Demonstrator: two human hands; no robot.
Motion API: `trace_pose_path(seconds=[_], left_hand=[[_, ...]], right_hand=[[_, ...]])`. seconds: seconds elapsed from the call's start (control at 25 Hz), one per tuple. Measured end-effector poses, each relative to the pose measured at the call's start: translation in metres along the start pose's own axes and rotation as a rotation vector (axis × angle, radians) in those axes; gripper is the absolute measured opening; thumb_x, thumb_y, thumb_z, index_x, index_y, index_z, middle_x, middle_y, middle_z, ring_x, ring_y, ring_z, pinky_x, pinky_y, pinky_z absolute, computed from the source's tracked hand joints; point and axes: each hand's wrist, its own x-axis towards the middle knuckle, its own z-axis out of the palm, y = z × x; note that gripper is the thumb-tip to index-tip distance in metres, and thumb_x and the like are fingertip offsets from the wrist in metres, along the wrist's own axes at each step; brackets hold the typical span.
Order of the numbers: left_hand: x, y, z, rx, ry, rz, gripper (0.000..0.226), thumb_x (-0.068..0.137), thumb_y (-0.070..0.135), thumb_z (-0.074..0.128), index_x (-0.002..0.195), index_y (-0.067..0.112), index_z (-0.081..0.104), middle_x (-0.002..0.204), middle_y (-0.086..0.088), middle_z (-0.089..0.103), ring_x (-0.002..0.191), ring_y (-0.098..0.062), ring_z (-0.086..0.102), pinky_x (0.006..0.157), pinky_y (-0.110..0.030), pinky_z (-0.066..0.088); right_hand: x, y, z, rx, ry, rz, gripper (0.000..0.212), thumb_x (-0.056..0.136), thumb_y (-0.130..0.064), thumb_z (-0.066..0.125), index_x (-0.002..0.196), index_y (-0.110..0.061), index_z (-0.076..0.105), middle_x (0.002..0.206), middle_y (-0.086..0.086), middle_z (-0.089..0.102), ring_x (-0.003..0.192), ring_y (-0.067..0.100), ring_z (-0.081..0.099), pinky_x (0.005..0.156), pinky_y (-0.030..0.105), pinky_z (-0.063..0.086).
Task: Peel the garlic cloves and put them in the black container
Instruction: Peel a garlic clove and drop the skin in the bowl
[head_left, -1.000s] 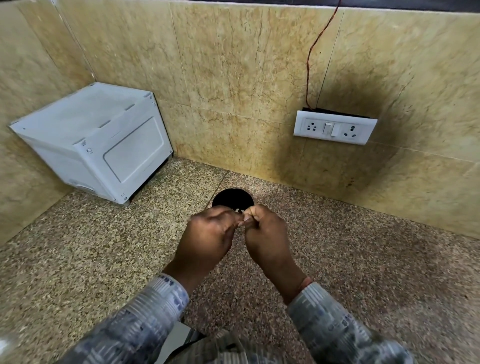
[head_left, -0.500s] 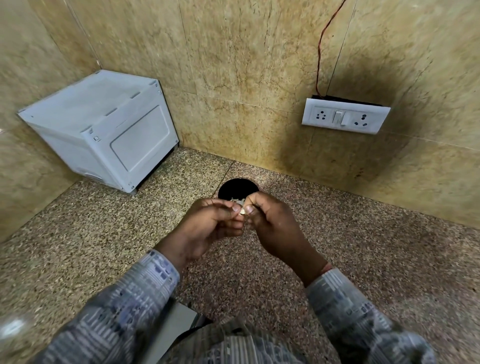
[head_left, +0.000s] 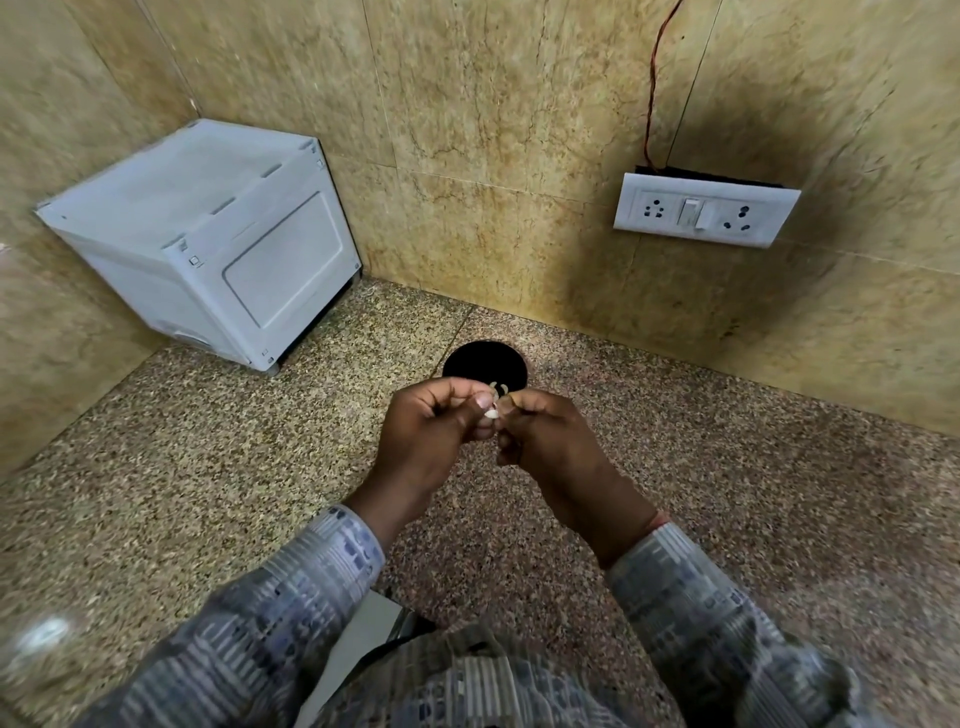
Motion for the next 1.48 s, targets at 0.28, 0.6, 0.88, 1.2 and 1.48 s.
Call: trace_pose_path(seconds=[0.28,0.6,0.88,1.2,1.48], left_hand=[[0.002,-0.004,-0.016,0.225,0.004,0.054,0.027,0.084,-0.001,0.079,0.1,0.02,0.081,0.095,0.004,0.08,0.093,-0.009,0.075,0.087,-0.031,0.061],[0.018,-0.023,-0.051,0.819,-0.106,0.43,0.022,0.091,0.015,0.077,0.112,0.022,0.08,0.096,0.009,0.079,0.074,0.009,0.066,0.07,-0.005,0.048],[0.043,-0.05,-0.073,0.158,-0.071,-0.231,0.025,0.087,0.0,0.077,0.11,0.009,0.077,0.096,-0.006,0.08,0.092,-0.023,0.078,0.084,-0.042,0.063],[0.066,-0.08,-0.094,-0.213,-0.156,-0.563,0.033,0.088,-0.008,0.069,0.12,-0.001,0.069,0.11,-0.019,0.076,0.103,-0.034,0.074,0.087,-0.037,0.061],[0.075,-0.096,-0.101,-0.113,-0.145,-0.509,0.027,0.09,-0.006,0.07,0.116,0.001,0.072,0.106,-0.016,0.078,0.1,-0.029,0.076,0.084,-0.034,0.063]], right_hand=[[0.005,0.012,0.006,0.067,0.023,0.005,0.018,0.102,0.0,0.053,0.09,-0.003,0.066,0.082,0.013,0.062,0.074,0.017,0.06,0.069,0.032,0.057],[0.027,0.028,0.018,0.187,0.05,0.166,0.017,0.093,-0.004,0.071,0.105,0.007,0.073,0.098,0.023,0.075,0.089,0.029,0.072,0.089,0.043,0.061],[0.049,0.053,0.036,0.228,0.066,0.266,0.01,0.094,0.008,0.063,0.102,0.005,0.069,0.089,0.018,0.071,0.078,0.022,0.071,0.073,0.032,0.062],[0.065,0.083,0.048,0.346,0.071,0.313,0.018,0.1,0.008,0.052,0.096,-0.005,0.064,0.081,0.008,0.067,0.076,0.016,0.066,0.074,0.031,0.061],[0.072,0.097,0.052,0.358,0.147,0.325,0.02,0.097,0.012,0.053,0.107,0.009,0.069,0.106,0.025,0.073,0.1,0.034,0.071,0.097,0.04,0.06]])
